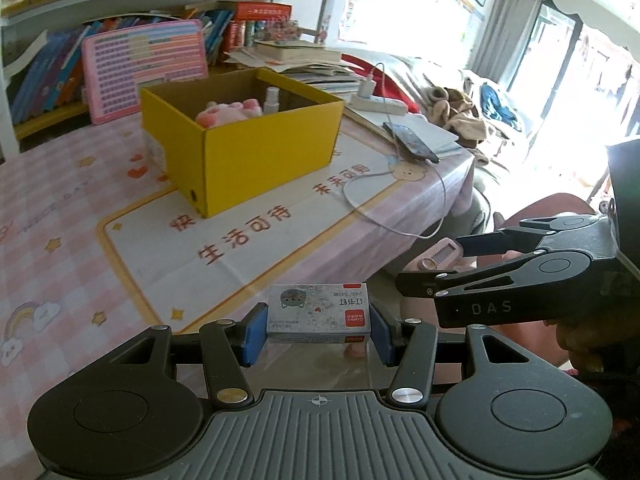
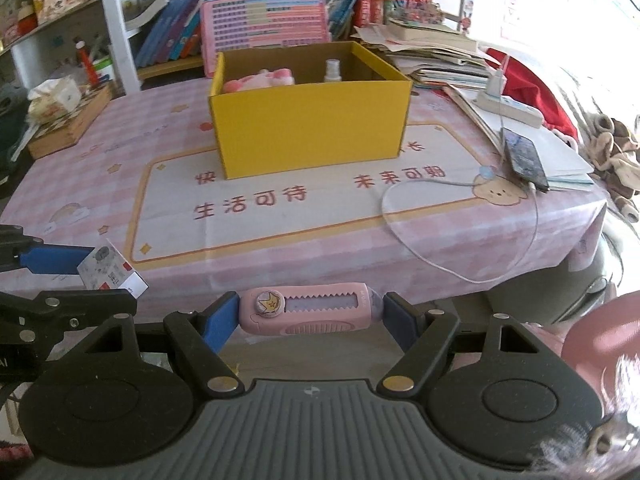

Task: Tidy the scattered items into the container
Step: 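Lift the charger box and tape cutter and carry both toward the yellow box, then bring both tools with the charger box and tape cutter over the yellow box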

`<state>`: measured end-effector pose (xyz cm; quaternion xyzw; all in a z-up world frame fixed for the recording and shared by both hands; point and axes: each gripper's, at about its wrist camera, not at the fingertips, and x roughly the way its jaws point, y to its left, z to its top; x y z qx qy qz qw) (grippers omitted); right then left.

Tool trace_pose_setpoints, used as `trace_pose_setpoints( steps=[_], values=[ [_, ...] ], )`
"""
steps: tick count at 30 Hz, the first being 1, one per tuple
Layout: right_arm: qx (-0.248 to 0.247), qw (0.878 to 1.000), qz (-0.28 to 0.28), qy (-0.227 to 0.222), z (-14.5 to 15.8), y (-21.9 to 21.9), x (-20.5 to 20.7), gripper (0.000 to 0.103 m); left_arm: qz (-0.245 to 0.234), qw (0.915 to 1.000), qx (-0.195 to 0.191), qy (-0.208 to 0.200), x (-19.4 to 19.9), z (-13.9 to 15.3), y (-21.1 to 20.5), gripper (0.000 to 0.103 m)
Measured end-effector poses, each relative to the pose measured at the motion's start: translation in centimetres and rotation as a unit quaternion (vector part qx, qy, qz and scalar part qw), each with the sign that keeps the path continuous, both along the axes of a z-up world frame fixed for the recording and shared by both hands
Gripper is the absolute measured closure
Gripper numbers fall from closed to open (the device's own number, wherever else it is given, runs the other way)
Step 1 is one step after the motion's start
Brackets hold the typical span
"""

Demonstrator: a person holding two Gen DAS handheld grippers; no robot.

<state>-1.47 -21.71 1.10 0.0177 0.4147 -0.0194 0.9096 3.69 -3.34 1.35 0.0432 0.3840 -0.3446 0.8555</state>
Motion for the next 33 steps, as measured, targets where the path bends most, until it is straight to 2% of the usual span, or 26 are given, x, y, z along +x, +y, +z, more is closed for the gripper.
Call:
trace_pose_setpoints(
  steps=[21,33],
  values=[
    [-0.011,1.0,-0.015,0.001,0.0,-3.5,4.2,0.027,-0.027,0.9995,-0.013,-0.003,4.4,0.0,-3.8,0.051],
    [0.0,1.0,0.002,-0.03,1.4,-5.1,9.1,0.027,-0.013,0.9983,-0.021,-0.053,8.6,2.2,-5.2,0.051]
  ],
)
